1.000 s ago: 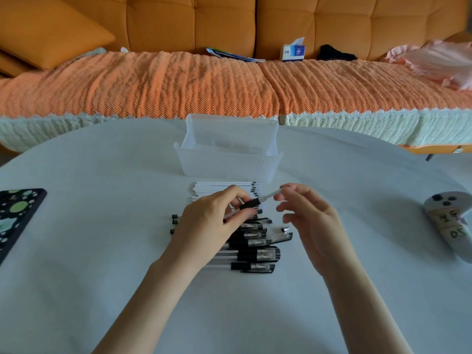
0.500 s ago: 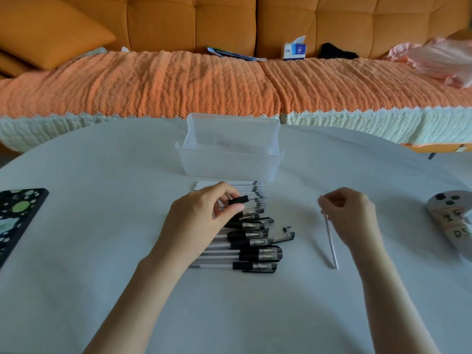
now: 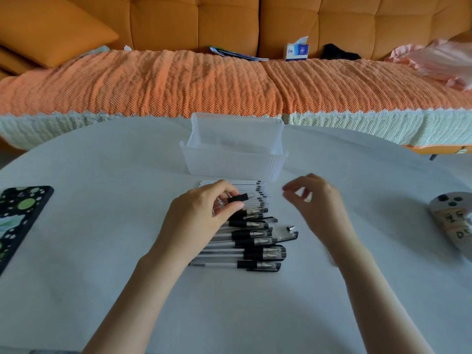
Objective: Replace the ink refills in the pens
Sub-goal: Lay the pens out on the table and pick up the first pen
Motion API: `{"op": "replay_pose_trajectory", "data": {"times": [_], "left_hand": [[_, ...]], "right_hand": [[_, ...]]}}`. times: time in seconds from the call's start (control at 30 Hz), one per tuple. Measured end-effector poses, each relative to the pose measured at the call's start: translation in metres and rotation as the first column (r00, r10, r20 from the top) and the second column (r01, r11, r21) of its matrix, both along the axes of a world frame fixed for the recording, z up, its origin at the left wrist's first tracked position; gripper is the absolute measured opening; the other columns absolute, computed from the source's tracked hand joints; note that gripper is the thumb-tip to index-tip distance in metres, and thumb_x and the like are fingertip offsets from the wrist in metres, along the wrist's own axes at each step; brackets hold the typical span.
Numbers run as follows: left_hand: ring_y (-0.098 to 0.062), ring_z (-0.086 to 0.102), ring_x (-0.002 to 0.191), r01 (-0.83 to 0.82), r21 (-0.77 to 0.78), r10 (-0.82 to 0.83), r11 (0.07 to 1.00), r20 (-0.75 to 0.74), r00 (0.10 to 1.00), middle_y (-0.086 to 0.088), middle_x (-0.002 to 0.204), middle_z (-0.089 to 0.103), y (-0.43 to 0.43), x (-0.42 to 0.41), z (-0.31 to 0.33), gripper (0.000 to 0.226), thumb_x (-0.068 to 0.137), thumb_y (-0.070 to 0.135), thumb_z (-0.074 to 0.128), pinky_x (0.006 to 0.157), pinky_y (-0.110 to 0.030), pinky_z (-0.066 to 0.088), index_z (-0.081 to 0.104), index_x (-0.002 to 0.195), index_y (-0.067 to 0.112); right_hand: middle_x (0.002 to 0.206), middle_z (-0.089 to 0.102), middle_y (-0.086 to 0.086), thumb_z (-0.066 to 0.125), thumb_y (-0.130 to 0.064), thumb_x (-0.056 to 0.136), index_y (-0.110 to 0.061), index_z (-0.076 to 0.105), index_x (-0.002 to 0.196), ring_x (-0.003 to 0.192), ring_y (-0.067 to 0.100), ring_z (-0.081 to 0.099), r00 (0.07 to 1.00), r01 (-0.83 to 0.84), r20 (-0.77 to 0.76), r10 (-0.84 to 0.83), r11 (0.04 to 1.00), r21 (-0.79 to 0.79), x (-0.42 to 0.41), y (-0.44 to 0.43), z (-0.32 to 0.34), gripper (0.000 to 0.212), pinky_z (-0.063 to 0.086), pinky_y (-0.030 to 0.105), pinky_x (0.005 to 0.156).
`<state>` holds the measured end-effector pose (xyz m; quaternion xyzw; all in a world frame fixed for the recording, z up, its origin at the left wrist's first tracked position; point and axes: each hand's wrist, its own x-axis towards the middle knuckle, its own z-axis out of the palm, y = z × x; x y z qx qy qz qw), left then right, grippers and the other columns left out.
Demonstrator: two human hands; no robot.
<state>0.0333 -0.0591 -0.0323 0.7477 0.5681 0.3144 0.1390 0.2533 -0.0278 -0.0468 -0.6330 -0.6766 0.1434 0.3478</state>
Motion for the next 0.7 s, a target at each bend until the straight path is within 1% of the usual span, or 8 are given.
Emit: {"op": "replay_pose_trajectory", "data": {"times": [0.07, 0.17, 0.2, 0.3, 0.43, 0.57, 0.7], "left_hand": [[-0.005, 0.055, 0.07, -0.002, 0.001, 0.002, 1.0, 0.004, 1.0, 0.025, 0.075, 0.055, 0.0, 0.0, 0.0, 0.015, 0.081, 0.043, 0.065, 0.06, -0.008, 0.036, 0.064, 0.09, 0.031], [-0.005, 0.055, 0.075, 0.002, 0.002, -0.002, 1.0, 0.009, 1.0, 0.025, 0.074, 0.055, -0.001, 0.0, 0.0, 0.014, 0.081, 0.043, 0.065, 0.06, -0.009, 0.036, 0.063, 0.089, 0.032], [-0.005, 0.055, 0.074, 0.003, 0.005, -0.003, 1.0, 0.008, 1.0, 0.025, 0.074, 0.055, 0.0, -0.001, 0.0, 0.014, 0.081, 0.043, 0.065, 0.061, -0.01, 0.037, 0.063, 0.088, 0.031], [-0.005, 0.057, 0.069, 0.005, 0.007, -0.005, 1.0, 0.002, 1.0, 0.026, 0.074, 0.054, 0.001, -0.002, -0.001, 0.015, 0.081, 0.043, 0.064, 0.063, -0.015, 0.042, 0.063, 0.09, 0.031], [-0.005, 0.059, 0.07, 0.012, 0.004, -0.012, 1.0, 0.002, 1.0, 0.025, 0.076, 0.054, 0.002, -0.002, -0.001, 0.016, 0.081, 0.043, 0.064, 0.062, -0.016, 0.043, 0.064, 0.091, 0.03], [-0.006, 0.058, 0.069, 0.006, -0.001, -0.006, 1.0, 0.011, 1.0, 0.023, 0.076, 0.056, 0.001, -0.002, -0.001, 0.016, 0.081, 0.042, 0.065, 0.063, -0.018, 0.043, 0.064, 0.091, 0.029], [-0.004, 0.057, 0.068, -0.003, -0.008, 0.003, 1.0, 0.014, 1.0, 0.023, 0.077, 0.056, 0.0, -0.004, -0.001, 0.016, 0.081, 0.043, 0.064, 0.062, -0.016, 0.041, 0.064, 0.09, 0.03]], "right_hand": [[0.085, 0.06, -0.007, 0.067, -0.016, 0.083, -0.021, 0.071, 0.089, 0.072, 0.007, 0.048, 0.995, -0.073, 0.071, 0.076, 0.996, -0.049, -0.014, 0.009, -0.006, 0.009, 0.036, 0.023, 0.066], [0.089, 0.059, -0.007, 0.065, -0.017, 0.085, -0.021, 0.07, 0.094, 0.082, 0.008, 0.046, 0.983, -0.094, 0.148, 0.105, 0.992, -0.083, -0.023, 0.018, -0.016, 0.011, 0.038, 0.026, 0.068], [0.089, 0.059, -0.007, 0.065, -0.018, 0.085, -0.021, 0.069, 0.094, 0.083, 0.009, 0.046, 0.98, -0.099, 0.161, 0.113, 0.991, -0.09, -0.024, 0.02, -0.018, 0.01, 0.04, 0.027, 0.069], [0.084, 0.057, -0.007, 0.066, -0.016, 0.084, -0.018, 0.069, 0.089, 0.081, 0.012, 0.048, 0.981, -0.107, 0.153, 0.12, 0.99, -0.088, -0.023, 0.022, -0.02, 0.006, 0.044, 0.03, 0.07], [0.082, 0.058, -0.005, 0.067, -0.012, 0.082, -0.017, 0.067, 0.084, 0.078, 0.015, 0.054, 0.98, -0.137, 0.13, 0.151, 0.984, -0.114, -0.023, 0.024, -0.019, 0.005, 0.047, 0.034, 0.071], [0.086, 0.054, -0.004, 0.065, -0.009, 0.083, -0.013, 0.064, 0.092, 0.078, 0.012, 0.05, 0.967, -0.185, 0.136, 0.216, 0.961, -0.207, -0.022, 0.026, -0.015, 0.01, 0.039, 0.022, 0.069], [0.082, 0.05, -0.007, 0.064, -0.007, 0.084, -0.011, 0.064, 0.09, 0.071, 0.005, 0.046, 0.963, -0.207, 0.121, 0.24, 0.949, -0.239, -0.021, 0.027, -0.013, 0.006, 0.034, 0.013, 0.063]]}}
